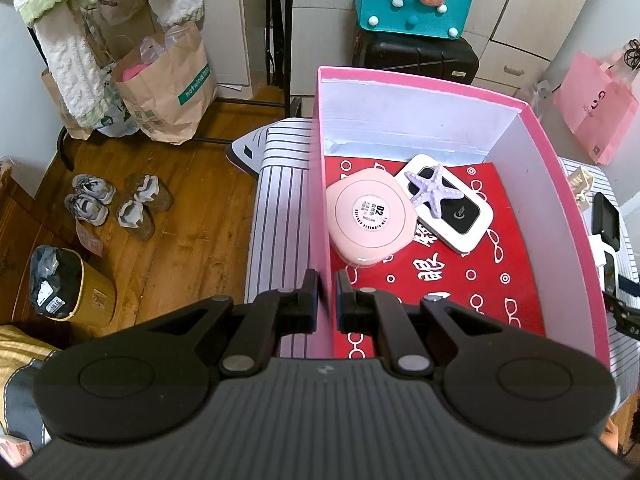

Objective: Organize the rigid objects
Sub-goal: 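Move the right tool to the white Wi-Fi router and close on it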

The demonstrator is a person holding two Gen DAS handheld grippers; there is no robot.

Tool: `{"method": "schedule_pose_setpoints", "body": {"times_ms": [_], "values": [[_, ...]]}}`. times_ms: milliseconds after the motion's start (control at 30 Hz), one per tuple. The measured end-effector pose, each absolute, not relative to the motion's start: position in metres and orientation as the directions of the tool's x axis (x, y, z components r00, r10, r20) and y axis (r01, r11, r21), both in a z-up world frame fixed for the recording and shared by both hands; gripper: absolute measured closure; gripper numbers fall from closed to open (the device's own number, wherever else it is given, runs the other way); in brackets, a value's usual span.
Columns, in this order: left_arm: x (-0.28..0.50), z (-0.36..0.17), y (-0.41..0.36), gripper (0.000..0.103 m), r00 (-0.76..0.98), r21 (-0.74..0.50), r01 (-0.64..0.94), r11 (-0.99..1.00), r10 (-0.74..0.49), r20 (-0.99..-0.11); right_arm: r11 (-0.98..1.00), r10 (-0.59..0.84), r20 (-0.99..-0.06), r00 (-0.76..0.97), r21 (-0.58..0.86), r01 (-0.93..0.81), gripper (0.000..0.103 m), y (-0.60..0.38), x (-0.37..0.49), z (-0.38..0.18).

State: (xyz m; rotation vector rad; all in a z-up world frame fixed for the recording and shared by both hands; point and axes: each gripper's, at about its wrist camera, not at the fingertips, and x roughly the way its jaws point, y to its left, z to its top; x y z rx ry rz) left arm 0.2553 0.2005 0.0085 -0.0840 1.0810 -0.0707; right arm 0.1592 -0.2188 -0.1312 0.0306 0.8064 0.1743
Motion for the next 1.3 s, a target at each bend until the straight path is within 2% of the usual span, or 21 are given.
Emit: {"method": "schedule_pose_setpoints", "body": {"times_ms": [100, 300, 500, 567, 600, 633, 1033, 1133, 1300], "values": [[0.256, 0.009, 0.201, 0.095, 0.469, -0.104, 0.019, 0.994, -0.101, -0.877, 0.982, 0.179, -0.727, 0.663, 0.096, -0.160, 0.035, -0.227, 0.147, -0.128], [0.254, 0.009, 0.201, 0.095, 0.479, -0.108, 0.017, 0.994, -0.103, -0.872, 0.977, 0.188, -0.748, 0.637, 0.079, -0.196, 0.034, -0.230, 0.137, -0.129], [0.253, 0.008, 0.202, 0.095, 0.481, -0.107, 0.020, 0.994, -0.103, -0.871, 0.981, 0.188, -0.726, 0.661, 0.112, -0.157, 0.022, -0.228, 0.154, -0.134], [0.253, 0.008, 0.203, 0.095, 0.482, -0.109, 0.019, 0.994, -0.105, -0.870, 0.985, 0.168, -0.723, 0.671, 0.098, -0.141, 0.026, -0.227, 0.155, -0.134], [0.253, 0.008, 0.203, 0.095, 0.482, -0.108, 0.019, 0.994, -0.104, -0.870, 0.988, 0.141, -0.723, 0.676, 0.057, -0.145, 0.033, -0.224, 0.154, -0.135], [0.253, 0.008, 0.203, 0.095, 0.482, -0.108, 0.018, 0.994, -0.103, -0.870, 0.988, 0.130, -0.719, 0.682, 0.034, -0.153, 0.035, -0.222, 0.153, -0.134], [0.250, 0.008, 0.198, 0.096, 0.492, -0.072, 0.055, 0.996, -0.090, -0.866, 0.987, 0.137, -0.729, 0.671, 0.041, -0.156, 0.037, -0.224, 0.153, -0.131], [0.250, 0.009, 0.197, 0.096, 0.498, -0.058, 0.071, 0.996, -0.086, -0.863, 0.984, 0.172, -0.721, 0.671, 0.094, -0.152, 0.037, -0.228, 0.147, -0.128], [0.250, 0.009, 0.194, 0.096, 0.497, -0.038, 0.097, 0.995, -0.082, -0.864, 0.986, 0.166, -0.703, 0.692, 0.103, -0.132, 0.037, -0.228, 0.140, -0.118]]}}
